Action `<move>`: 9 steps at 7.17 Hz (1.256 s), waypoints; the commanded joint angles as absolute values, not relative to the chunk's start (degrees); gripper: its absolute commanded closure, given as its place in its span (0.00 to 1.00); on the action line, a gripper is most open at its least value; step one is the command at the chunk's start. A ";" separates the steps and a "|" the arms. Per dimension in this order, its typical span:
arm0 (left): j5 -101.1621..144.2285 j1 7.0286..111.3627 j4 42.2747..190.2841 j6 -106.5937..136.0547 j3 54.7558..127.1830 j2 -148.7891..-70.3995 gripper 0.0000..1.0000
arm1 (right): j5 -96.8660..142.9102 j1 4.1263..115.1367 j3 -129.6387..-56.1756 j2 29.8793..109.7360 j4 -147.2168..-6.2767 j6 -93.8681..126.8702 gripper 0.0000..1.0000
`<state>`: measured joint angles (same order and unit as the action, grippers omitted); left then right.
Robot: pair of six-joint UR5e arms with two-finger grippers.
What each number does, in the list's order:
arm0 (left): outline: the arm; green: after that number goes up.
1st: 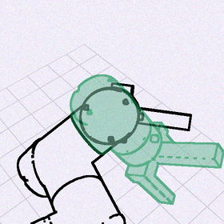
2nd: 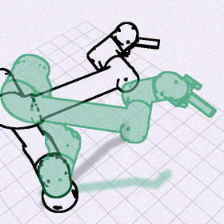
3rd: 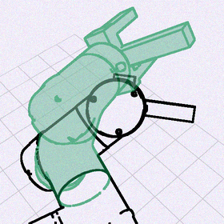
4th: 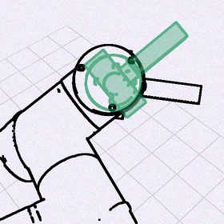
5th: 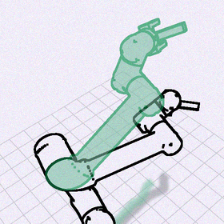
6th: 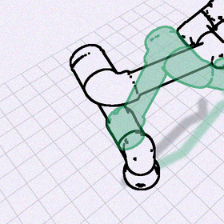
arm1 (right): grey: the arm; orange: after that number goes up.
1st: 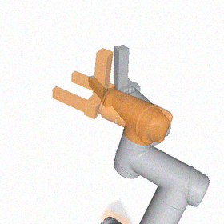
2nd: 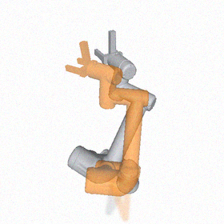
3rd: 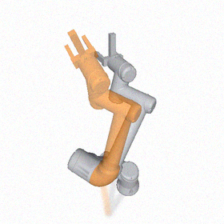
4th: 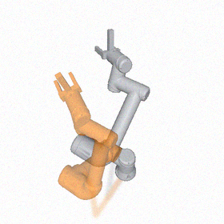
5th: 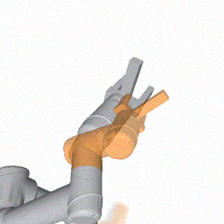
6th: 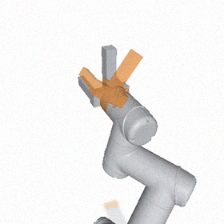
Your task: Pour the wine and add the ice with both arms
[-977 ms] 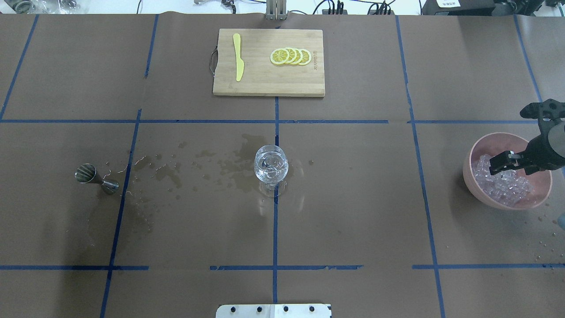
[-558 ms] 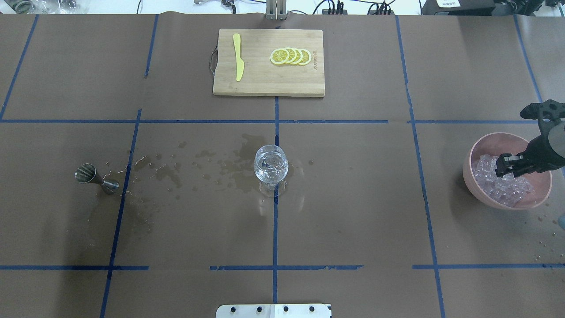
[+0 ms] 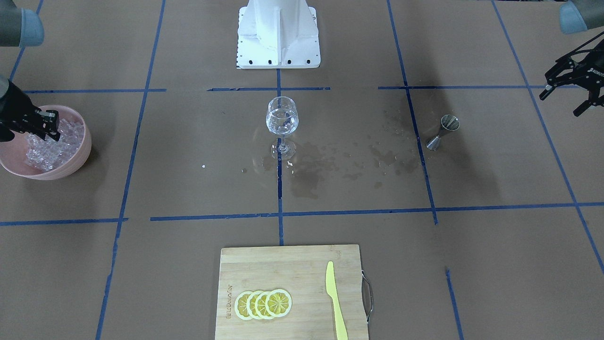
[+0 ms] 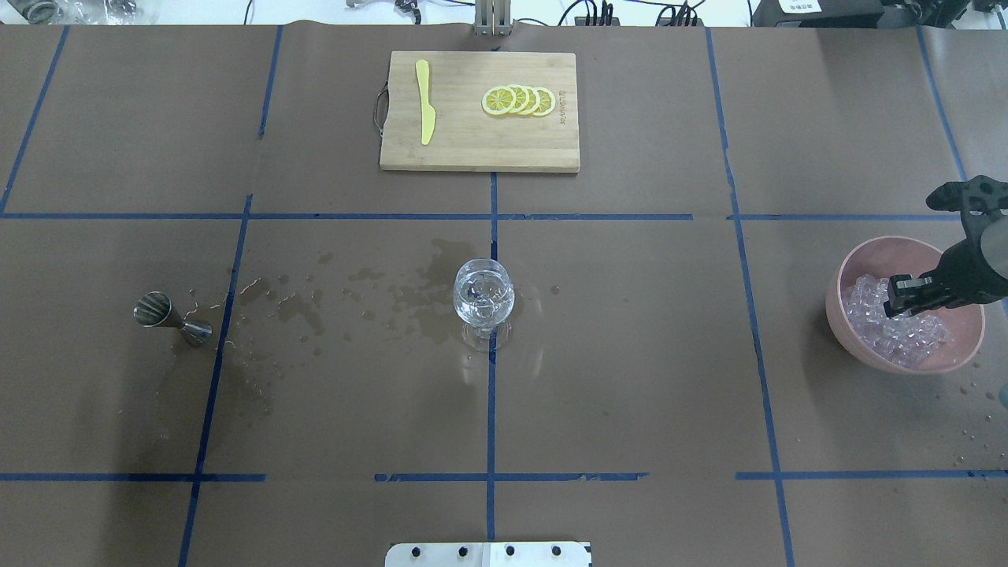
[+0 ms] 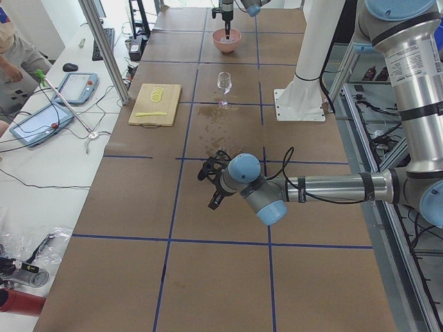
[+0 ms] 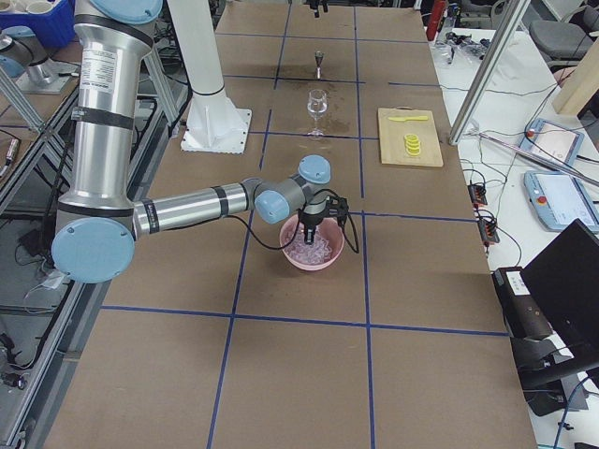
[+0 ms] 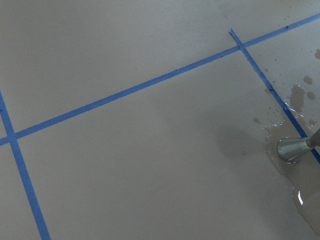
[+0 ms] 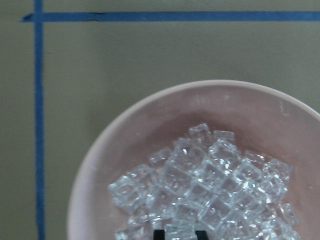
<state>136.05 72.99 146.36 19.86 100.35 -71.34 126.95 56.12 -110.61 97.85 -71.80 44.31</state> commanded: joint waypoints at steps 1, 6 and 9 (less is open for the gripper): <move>135.88 73.30 146.43 19.95 100.37 -71.28 0.00 | 130.59 60.01 -115.57 94.34 -73.64 44.47 1.00; 135.62 73.39 146.60 19.78 99.67 -71.54 0.00 | 126.32 50.58 -115.67 65.44 -92.55 67.35 1.00; 135.70 74.00 146.60 19.69 99.76 -71.63 0.00 | 119.40 42.04 -110.67 52.68 -92.46 83.81 1.00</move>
